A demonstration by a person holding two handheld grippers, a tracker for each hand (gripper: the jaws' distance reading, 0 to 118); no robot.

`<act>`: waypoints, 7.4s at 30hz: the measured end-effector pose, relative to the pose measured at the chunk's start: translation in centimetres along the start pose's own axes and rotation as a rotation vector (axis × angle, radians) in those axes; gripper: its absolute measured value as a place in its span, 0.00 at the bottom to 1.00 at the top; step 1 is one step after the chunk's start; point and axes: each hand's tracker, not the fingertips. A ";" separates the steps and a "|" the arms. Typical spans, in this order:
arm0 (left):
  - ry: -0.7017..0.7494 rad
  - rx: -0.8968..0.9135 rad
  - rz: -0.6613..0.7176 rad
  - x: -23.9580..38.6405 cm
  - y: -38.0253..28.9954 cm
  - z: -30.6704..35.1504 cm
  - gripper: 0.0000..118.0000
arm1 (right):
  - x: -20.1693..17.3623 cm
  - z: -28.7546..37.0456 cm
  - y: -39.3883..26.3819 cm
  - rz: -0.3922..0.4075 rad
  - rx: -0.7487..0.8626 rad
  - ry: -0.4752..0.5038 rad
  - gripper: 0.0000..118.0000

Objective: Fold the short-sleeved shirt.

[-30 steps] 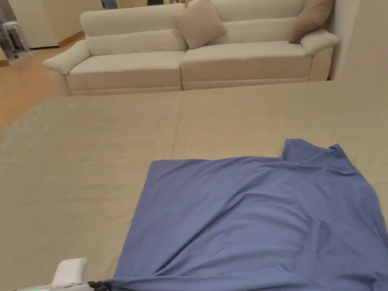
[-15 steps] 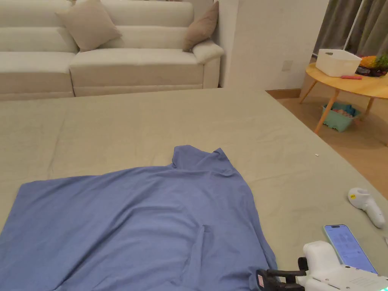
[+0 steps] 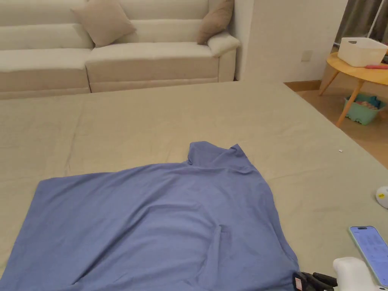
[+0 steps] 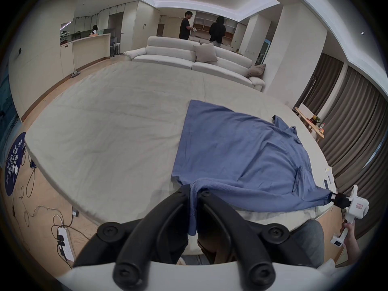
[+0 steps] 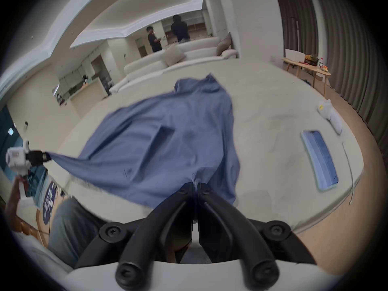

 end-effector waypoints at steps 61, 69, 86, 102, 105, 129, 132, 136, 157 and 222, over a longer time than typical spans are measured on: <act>-0.025 -0.264 0.085 -4.6 7.1 -13.7 0.97 | -4.3 6.2 12.6 -0.018 0.432 -0.079 0.00; 0.064 -0.377 -0.019 -3.9 4.5 -21.7 0.47 | -3.6 4.0 11.2 -0.053 0.328 -0.115 0.00; 0.022 -0.184 -0.041 -1.0 6.8 -16.4 0.04 | 1.0 -7.3 9.3 -0.096 0.061 -0.068 0.04; 0.009 -0.116 -0.040 1.5 7.8 -14.0 0.04 | 2.7 -16.2 6.0 -0.096 -0.186 -0.143 0.08; 0.020 -0.123 -0.022 1.2 7.5 -14.6 0.04 | 1.5 -16.2 6.0 -0.092 -0.174 -0.119 0.08; 0.065 -0.328 0.000 -4.1 -2.3 -6.7 0.04 | 1.6 -2.7 0.1 -0.070 -0.420 -0.049 0.07; 0.080 -0.364 0.006 -5.4 -4.7 -9.0 0.04 | 1.7 -4.6 -2.7 -0.032 -0.422 -0.093 0.08; 0.082 -0.430 0.002 -5.7 -6.3 -11.1 0.05 | 3.2 -5.4 -3.6 -0.058 -0.360 -0.094 0.14; -0.077 0.061 -0.154 0.7 13.2 -3.0 0.00 | -5.8 7.6 15.8 -0.001 0.408 -0.121 0.00; -0.082 0.006 -0.122 1.0 12.5 -13.2 0.05 | -2.5 -8.3 15.5 0.130 0.210 -0.106 0.00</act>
